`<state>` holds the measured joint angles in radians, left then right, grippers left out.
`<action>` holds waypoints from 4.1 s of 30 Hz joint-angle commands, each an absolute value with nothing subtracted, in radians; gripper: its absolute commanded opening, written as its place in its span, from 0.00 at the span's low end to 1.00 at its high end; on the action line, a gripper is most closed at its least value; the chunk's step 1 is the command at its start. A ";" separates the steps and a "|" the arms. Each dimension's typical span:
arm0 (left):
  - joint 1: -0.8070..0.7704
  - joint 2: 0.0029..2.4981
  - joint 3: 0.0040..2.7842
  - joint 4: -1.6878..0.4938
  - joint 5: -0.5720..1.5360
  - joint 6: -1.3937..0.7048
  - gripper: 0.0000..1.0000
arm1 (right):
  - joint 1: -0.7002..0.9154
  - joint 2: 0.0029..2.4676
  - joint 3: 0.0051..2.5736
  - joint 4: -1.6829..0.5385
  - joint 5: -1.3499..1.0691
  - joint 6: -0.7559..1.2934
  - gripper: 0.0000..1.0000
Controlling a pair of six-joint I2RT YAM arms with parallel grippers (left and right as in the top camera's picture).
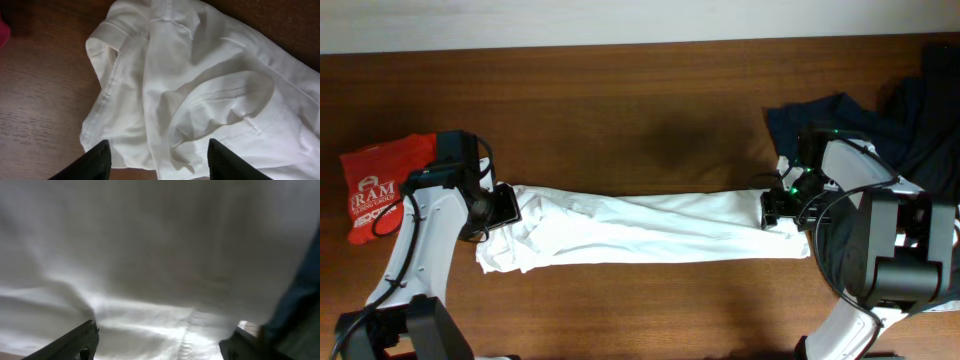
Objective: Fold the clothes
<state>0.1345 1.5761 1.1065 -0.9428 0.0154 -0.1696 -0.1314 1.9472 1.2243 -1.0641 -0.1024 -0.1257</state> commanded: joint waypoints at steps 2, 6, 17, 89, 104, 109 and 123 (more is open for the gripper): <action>0.141 1.559 1.122 -0.945 0.027 -0.171 0.63 | -0.150 1.937 1.207 -1.058 0.050 -0.044 0.80; 0.141 1.559 1.122 -0.944 0.027 -0.171 0.64 | -0.166 1.937 1.207 -1.058 -0.001 -0.049 0.83; 0.141 1.559 1.122 -0.944 0.027 -0.171 0.69 | -0.164 1.937 1.148 -1.016 -0.198 -0.123 0.54; 0.141 1.559 1.118 -0.959 0.038 -0.171 0.73 | 0.595 1.938 1.375 -0.923 -0.176 0.226 0.34; 0.141 1.559 1.118 -0.959 0.038 -0.171 0.73 | 0.601 1.938 1.278 -0.878 -0.471 0.084 0.28; 0.141 1.559 1.118 -0.959 0.038 -0.171 0.73 | 0.611 1.938 1.278 -0.892 -0.498 0.060 0.20; 0.141 1.559 1.116 -0.956 0.039 -0.171 0.84 | 0.622 1.916 1.406 -0.944 -0.493 0.016 0.54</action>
<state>0.1345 1.5761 1.1065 -0.9573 0.0261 -0.1730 0.6197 1.9369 1.3113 -0.9085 -0.4885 0.0635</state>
